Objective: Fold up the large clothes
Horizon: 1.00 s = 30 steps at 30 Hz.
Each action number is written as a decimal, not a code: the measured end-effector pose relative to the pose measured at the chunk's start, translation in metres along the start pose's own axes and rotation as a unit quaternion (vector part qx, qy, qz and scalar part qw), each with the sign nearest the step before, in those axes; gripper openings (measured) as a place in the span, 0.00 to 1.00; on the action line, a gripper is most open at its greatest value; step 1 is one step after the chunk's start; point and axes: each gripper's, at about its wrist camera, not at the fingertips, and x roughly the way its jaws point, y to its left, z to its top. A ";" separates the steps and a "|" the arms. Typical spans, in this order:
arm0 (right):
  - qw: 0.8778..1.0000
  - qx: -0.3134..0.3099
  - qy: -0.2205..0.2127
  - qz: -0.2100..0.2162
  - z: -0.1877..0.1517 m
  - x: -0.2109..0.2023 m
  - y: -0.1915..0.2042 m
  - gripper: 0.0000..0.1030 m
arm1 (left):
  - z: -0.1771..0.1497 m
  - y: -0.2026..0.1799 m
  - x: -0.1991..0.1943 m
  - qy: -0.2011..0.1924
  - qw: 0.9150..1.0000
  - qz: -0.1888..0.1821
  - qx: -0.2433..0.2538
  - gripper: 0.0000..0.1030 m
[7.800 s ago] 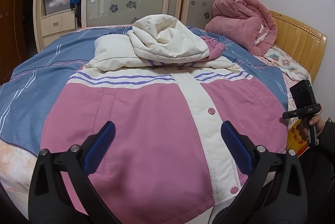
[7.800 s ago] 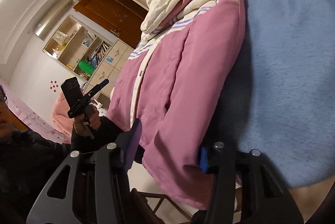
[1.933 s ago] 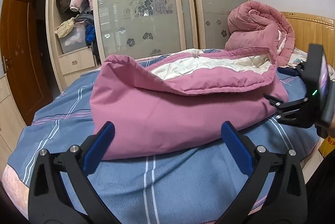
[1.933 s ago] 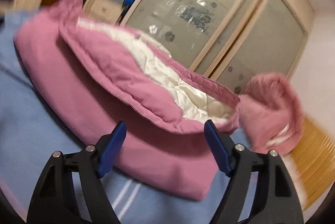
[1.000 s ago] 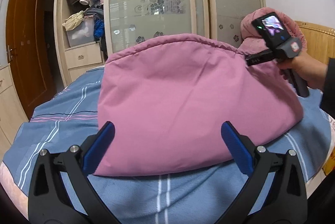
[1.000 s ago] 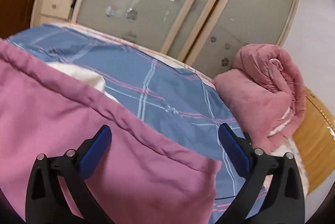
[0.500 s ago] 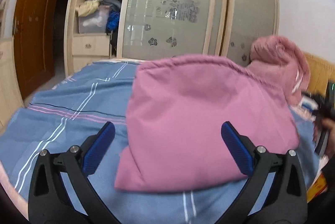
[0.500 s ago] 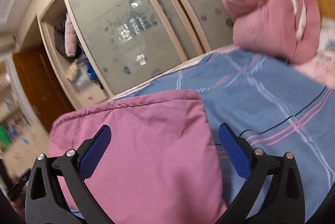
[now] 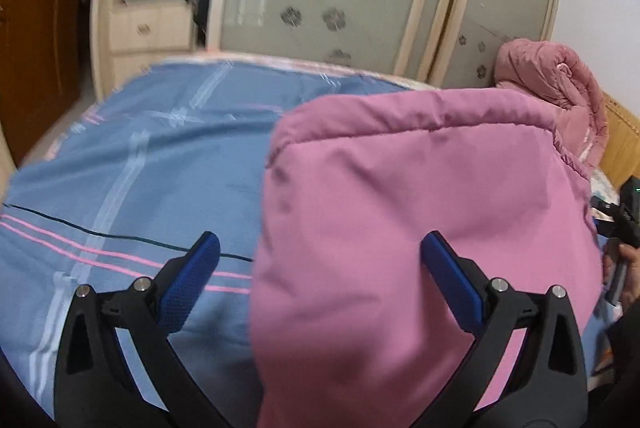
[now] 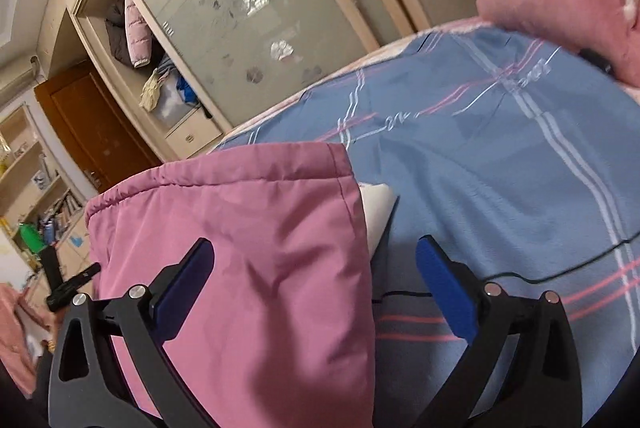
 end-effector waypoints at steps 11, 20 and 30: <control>0.998 0.012 0.023 0.060 0.004 0.011 0.010 0.25 | 0.007 0.005 0.021 0.034 0.999 -0.021 -0.002 0.61; 0.999 -0.021 -0.020 0.015 0.001 -0.012 0.041 0.14 | 0.005 -0.022 0.004 0.009 0.998 0.031 0.050 0.21; 0.994 -0.076 -0.071 -0.045 -0.003 -0.039 0.087 0.10 | 0.005 -0.053 -0.037 -0.045 0.991 0.078 0.100 0.07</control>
